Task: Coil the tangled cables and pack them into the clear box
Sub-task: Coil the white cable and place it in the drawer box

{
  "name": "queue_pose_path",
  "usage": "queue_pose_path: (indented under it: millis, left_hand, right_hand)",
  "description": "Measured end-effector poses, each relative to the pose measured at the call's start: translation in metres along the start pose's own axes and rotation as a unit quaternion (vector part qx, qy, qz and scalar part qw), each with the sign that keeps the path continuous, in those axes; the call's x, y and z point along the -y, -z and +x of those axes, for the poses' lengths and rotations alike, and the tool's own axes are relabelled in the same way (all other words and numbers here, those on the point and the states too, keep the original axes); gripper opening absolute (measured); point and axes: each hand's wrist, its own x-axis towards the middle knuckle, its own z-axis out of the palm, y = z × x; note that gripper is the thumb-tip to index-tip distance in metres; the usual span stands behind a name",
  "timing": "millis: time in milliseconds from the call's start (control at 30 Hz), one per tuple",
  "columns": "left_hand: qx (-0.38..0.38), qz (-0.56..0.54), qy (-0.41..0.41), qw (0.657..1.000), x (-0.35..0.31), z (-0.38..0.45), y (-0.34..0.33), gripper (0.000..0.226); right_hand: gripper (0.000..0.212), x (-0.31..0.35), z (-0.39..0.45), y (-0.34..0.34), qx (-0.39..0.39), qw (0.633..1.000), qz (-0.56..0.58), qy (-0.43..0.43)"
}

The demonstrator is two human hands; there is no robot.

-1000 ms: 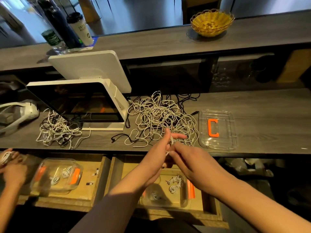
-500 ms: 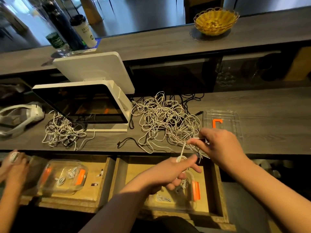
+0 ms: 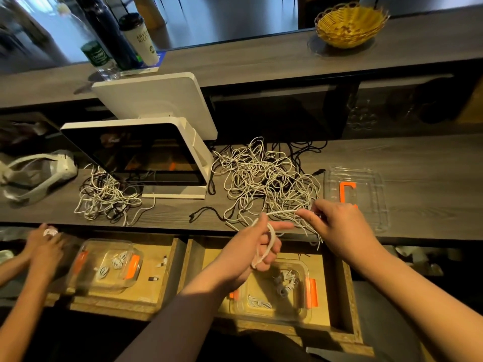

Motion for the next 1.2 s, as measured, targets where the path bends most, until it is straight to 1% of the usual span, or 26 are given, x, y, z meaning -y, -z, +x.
queue_pose_path:
  millis: [67,133,200,267,367,500,600,700,800,900,967,1033,1067,1100,1133,1167,1200]
  left_hand:
    - [-0.065,-0.044,-0.022,0.997,0.004,-0.001,0.009,0.056]
    - [-0.129,-0.07,-0.04,0.988,0.008,-0.001,0.016,0.056]
    - [-0.165,-0.095,-0.056,0.98,0.009,-0.002,0.02,0.053]
    - [-0.184,-0.154,-0.072,0.968,0.009,-0.002,0.024,0.053]
    - [-0.218,-0.244,-0.098,0.94,0.008,-0.002,0.031,0.053]
    - [-0.226,-0.34,-0.135,0.903,0.002,-0.004,0.041,0.054]
    - [-0.241,-0.37,-0.154,0.884,-0.005,0.002,0.043,0.054]
    - [-0.255,-0.375,-0.167,0.875,-0.01,0.011,0.037,0.056]
    - [-0.265,-0.36,-0.176,0.877,-0.011,0.017,0.035,0.058]
    - [-0.28,-0.327,-0.191,0.882,-0.013,0.023,0.033,0.06]
    - [-0.296,-0.261,-0.212,0.894,-0.01,0.026,0.033,0.059]
    - [-0.305,-0.213,-0.216,0.903,-0.011,0.021,0.044,0.057]
    - [-0.312,-0.167,-0.205,0.913,-0.009,0.022,0.045,0.056]
    - [-0.316,-0.088,-0.187,0.926,-0.01,0.022,0.038,0.057]
    - [-0.311,-0.006,-0.195,0.93,-0.006,0.024,0.038,0.058]
    - [-0.301,0.055,-0.182,0.935,0.003,0.034,0.017,0.058]
    - [-0.273,0.092,-0.168,0.943,0.011,0.035,0.02,0.056]
  right_hand:
    - [0.039,-0.002,-0.003,-0.005,0.03,0.999,0.022,-0.02]
    - [0.04,-0.006,-0.006,-0.012,0.057,0.997,0.031,-0.037]
    - [0.04,-0.01,-0.009,-0.021,0.077,0.995,0.033,-0.05]
    - [0.038,-0.009,-0.012,-0.029,0.099,0.993,0.04,-0.057]
    - [0.03,-0.002,-0.016,-0.039,0.144,0.987,0.041,-0.059]
    - [0.03,-0.002,-0.021,-0.047,0.192,0.979,0.047,-0.056]
    - [0.031,-0.001,-0.025,-0.05,0.222,0.972,0.053,-0.05]
    - [0.031,0.007,-0.031,-0.054,0.252,0.966,0.047,-0.037]
    - [0.031,0.013,-0.041,-0.06,0.278,0.959,0.052,-0.025]
    - [0.031,0.018,-0.047,-0.062,0.282,0.957,0.072,-0.018]
    - [0.031,0.022,-0.047,-0.06,0.286,0.954,0.09,-0.009]
    - [0.033,0.028,-0.045,-0.056,0.28,0.952,0.12,0.012]
    - [0.032,0.032,-0.045,-0.055,0.27,0.953,0.132,0.025]
    - [0.031,0.036,-0.044,-0.053,0.257,0.955,0.142,0.038]
    - [0.031,0.04,-0.044,-0.051,0.243,0.957,0.151,0.048]
    - [0.031,0.045,-0.043,-0.048,0.231,0.958,0.159,0.057]
    - [0.03,0.049,-0.042,-0.046,0.22,0.959,0.165,0.068]
